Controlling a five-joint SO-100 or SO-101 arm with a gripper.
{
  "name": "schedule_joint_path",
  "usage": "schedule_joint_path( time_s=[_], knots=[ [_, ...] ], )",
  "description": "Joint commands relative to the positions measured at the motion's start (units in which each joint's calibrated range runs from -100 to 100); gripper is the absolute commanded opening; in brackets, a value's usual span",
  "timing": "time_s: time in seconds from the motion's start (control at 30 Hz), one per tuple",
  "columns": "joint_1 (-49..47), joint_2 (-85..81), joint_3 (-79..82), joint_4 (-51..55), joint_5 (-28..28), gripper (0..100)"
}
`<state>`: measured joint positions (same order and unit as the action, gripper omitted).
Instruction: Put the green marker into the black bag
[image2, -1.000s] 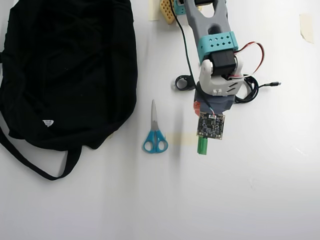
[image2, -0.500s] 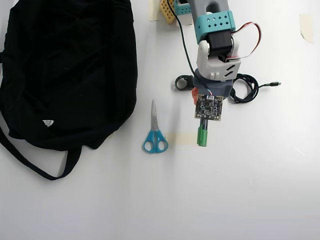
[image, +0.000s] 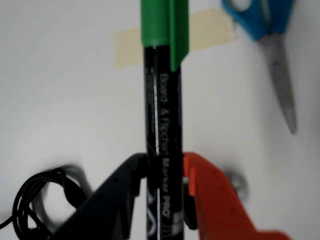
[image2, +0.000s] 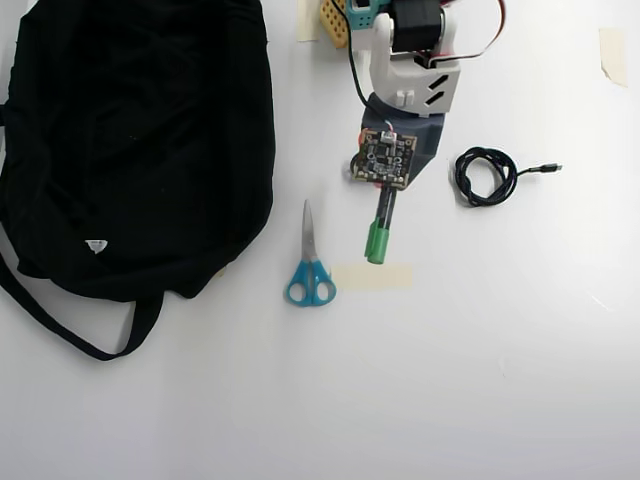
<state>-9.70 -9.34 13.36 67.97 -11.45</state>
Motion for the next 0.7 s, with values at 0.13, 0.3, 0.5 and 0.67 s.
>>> schedule_joint_path(
  time_s=[0.13, 0.3, 0.5, 0.67],
  knots=[
    [7.98, -7.09, -1.15, 6.1, -0.03, 2],
    [14.71, -9.33, -0.79, 9.12, 0.02, 2],
    [23.69, -9.91, -0.52, 9.21, 0.02, 2],
    [30.12, -9.91, -0.61, 8.95, -0.03, 2]
  ],
)
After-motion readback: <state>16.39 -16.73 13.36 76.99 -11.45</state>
